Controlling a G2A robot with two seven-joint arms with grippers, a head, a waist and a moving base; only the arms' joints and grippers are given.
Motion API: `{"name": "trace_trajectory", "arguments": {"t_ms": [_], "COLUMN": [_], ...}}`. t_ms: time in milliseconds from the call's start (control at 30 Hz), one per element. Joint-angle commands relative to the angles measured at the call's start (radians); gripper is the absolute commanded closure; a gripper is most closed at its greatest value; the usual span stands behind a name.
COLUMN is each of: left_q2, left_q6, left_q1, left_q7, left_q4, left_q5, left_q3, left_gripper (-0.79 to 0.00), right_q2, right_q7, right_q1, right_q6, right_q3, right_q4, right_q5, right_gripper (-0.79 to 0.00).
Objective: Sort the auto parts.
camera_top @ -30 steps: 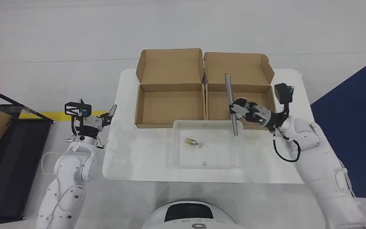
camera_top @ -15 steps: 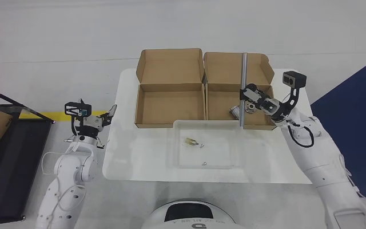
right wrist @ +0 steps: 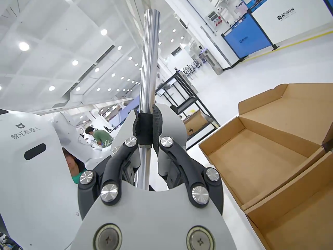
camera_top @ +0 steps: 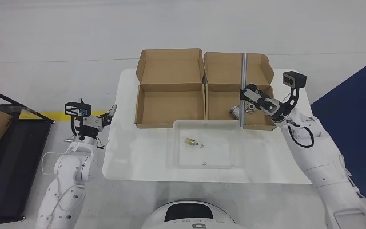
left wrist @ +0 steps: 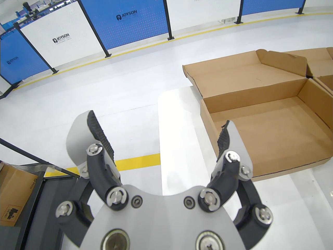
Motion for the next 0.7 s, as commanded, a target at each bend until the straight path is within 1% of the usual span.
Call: {"name": "trace_trajectory", "arguments": {"t_ms": [0, 100, 167, 267, 300, 367, 400, 500, 667], "left_q2": [0.000, 0.000, 0.000, 0.000, 0.000, 0.000, 0.000, 0.000, 0.000], "left_q6": [0.000, 0.000, 0.000, 0.000, 0.000, 0.000, 0.000, 0.000, 0.000], "left_q1": [0.000, 0.000, 0.000, 0.000, 0.000, 0.000, 0.000, 0.000, 0.000], "left_q7": [0.000, 0.000, 0.000, 0.000, 0.000, 0.000, 0.000, 0.000, 0.000], "left_q4": [0.000, 0.000, 0.000, 0.000, 0.000, 0.000, 0.000, 0.000, 0.000], "left_q5": [0.000, 0.000, 0.000, 0.000, 0.000, 0.000, 0.000, 0.000, 0.000], "left_q3": [0.000, 0.000, 0.000, 0.000, 0.000, 0.000, 0.000, 0.000, 0.000], "left_gripper": [-0.785, -0.785, -0.785, -0.785, -0.785, -0.785, -0.785, -0.785, -0.785], "right_q2": [-0.001, -0.006, -0.010, -0.015, -0.016, -0.019, -0.022, -0.030, -0.049], "right_q7": [-0.024, -0.053, -0.028, 0.074, 0.120, 0.195, 0.245, 0.352, 0.460], "right_q1": [-0.004, 0.004, 0.015, 0.042, 0.052, 0.075, 0.079, 0.104, 0.150], "right_q6": [0.049, 0.150, 0.215, 0.323, 0.376, 0.428, 0.472, 0.547, 0.620], "right_q3": [0.001, -0.012, -0.031, -0.048, -0.051, -0.047, -0.051, -0.043, -0.050], "right_q4": [0.009, 0.027, 0.039, 0.082, 0.102, 0.149, 0.167, 0.250, 0.355], "right_q5": [-0.005, -0.006, 0.049, 0.189, 0.251, 0.344, 0.406, 0.531, 0.641], "right_gripper": [0.000, 0.000, 0.000, 0.000, 0.000, 0.000, 0.000, 0.000, 0.000]}}
